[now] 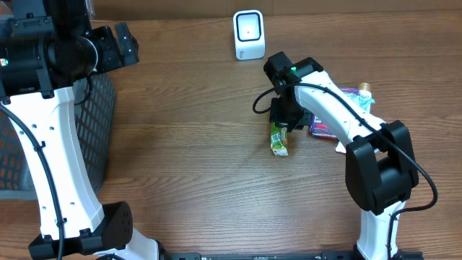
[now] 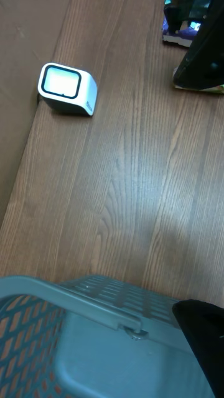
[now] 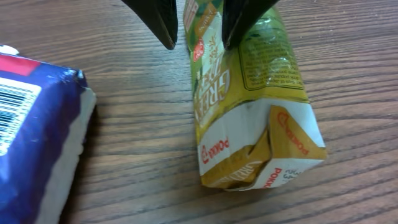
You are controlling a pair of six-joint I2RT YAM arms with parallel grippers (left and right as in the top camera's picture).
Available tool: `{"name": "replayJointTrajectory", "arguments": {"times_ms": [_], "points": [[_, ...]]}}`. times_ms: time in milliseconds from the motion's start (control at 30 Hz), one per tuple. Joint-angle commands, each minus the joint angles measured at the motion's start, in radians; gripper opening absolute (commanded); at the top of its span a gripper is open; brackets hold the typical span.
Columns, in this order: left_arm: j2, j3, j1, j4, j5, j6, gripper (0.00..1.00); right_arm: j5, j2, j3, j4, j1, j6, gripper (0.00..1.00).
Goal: Scan the item barcode
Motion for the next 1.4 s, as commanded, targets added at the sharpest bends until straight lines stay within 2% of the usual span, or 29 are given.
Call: {"name": "replayJointTrajectory", "arguments": {"times_ms": [0, 367, 533, 700, 767, 833, 900, 1167, 1367], "points": [[0.007, 0.016, 0.000, 0.004, 0.003, 0.019, 1.00, -0.043, -0.002, -0.005, 0.016, 0.011, -0.001, 0.23], [0.007, 0.016, -0.001, 0.004, 0.003, 0.019, 1.00, -0.064, -0.002, -0.005, 0.046, 0.095, -0.001, 0.24], [0.007, 0.016, 0.000, 0.004, 0.003, 0.019, 1.00, -0.064, -0.002, 0.020, 0.019, 0.087, 0.000, 0.25], [0.007, 0.016, 0.000, 0.004, 0.003, 0.019, 1.00, -0.100, -0.003, 0.052, -0.006, 0.010, -0.018, 0.36], [0.007, 0.016, 0.000, 0.004, 0.003, 0.019, 1.00, -0.171, -0.003, 0.051, -0.005, -0.029, -0.064, 0.49], [0.007, 0.016, -0.001, 0.004, 0.003, 0.019, 1.00, -0.277, -0.002, 0.045, 0.009, -0.070, -0.122, 0.57], [0.007, 0.016, 0.000, 0.004, 0.003, 0.019, 1.00, -0.357, -0.002, 0.035, 0.023, -0.092, -0.161, 0.60], [0.007, 0.016, 0.000, 0.004, 0.003, 0.019, 1.00, -0.522, -0.002, -0.109, 0.143, -0.099, -0.185, 0.61], [0.007, 0.016, 0.000, 0.004, 0.003, 0.019, 1.00, -0.561, -0.002, -0.236, 0.244, -0.099, -0.150, 0.57]]}}
